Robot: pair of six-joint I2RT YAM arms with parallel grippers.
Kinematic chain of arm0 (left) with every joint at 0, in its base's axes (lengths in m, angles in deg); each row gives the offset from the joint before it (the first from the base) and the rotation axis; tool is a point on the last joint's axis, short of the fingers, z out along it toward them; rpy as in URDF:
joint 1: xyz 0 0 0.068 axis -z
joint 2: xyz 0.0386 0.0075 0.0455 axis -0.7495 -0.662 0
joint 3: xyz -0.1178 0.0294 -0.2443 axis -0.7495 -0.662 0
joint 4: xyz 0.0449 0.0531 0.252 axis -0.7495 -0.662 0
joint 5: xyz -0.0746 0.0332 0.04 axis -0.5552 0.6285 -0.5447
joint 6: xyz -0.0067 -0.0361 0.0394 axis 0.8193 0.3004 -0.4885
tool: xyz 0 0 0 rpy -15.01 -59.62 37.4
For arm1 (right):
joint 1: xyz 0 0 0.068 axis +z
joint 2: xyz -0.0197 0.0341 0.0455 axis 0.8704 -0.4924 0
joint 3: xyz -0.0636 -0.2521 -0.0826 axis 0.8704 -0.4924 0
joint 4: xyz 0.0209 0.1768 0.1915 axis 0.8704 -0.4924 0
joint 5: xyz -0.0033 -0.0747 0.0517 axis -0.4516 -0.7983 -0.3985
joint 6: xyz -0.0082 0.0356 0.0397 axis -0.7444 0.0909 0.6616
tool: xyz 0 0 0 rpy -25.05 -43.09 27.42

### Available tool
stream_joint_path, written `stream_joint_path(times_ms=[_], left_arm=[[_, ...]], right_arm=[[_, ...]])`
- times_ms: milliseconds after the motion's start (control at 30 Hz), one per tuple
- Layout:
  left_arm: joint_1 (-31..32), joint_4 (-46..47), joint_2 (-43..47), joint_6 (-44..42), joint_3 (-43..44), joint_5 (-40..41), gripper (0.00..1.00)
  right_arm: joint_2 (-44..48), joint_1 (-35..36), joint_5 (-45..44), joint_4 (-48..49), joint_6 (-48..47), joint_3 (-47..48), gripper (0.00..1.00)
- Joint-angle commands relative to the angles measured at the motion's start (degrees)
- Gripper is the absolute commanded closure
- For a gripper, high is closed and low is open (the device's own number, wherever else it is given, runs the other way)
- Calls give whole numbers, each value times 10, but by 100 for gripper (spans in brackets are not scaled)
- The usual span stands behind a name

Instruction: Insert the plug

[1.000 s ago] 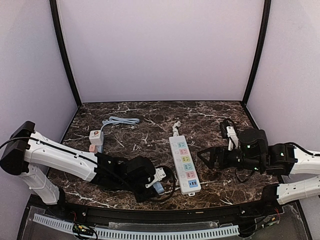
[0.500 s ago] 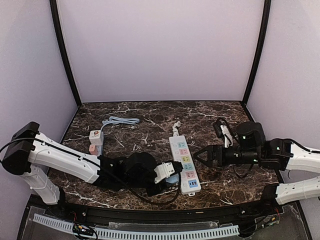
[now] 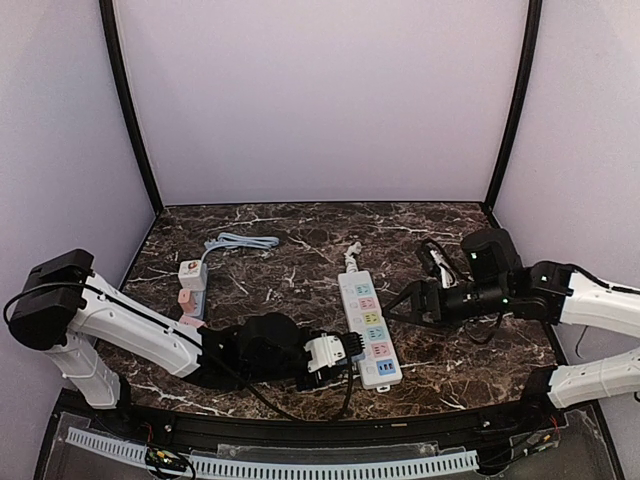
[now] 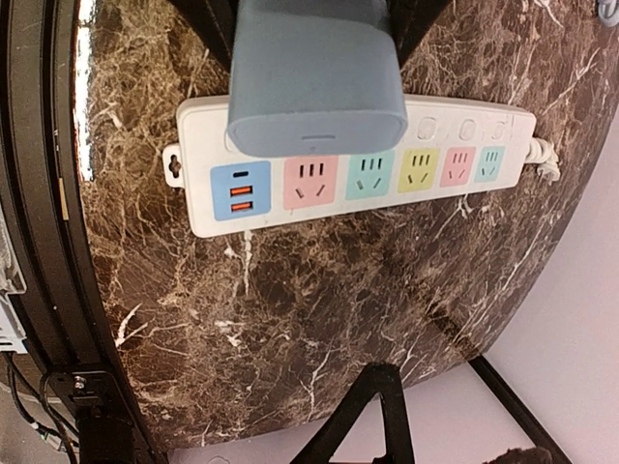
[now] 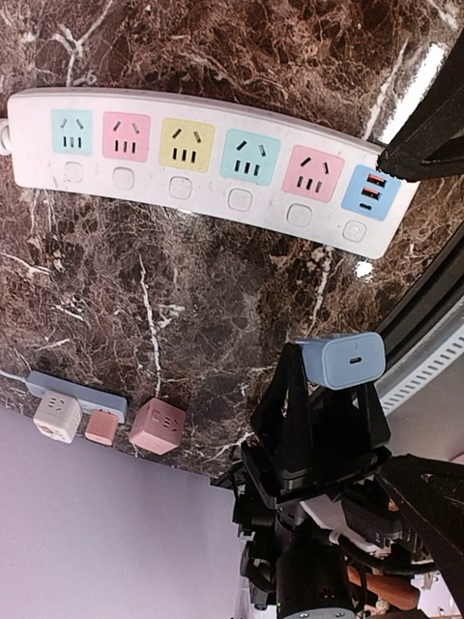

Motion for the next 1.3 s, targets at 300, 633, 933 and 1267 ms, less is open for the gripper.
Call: stream_joint_path(times_ms=[300,633,933,1267], left_arm=[[3,75,18,-6,-20,-10,99],[3,42,5,55,11,-75,99],[2,27,2,65,20,-87,99],[3,23,2,73,23,-90,99]], right_arm=[[-65,-4,137,42,47,-5,13],[-126,60,106,46,25,34,19],[-155,89,79,43,28,57,29],[-185,108,67,40,28,75,41]])
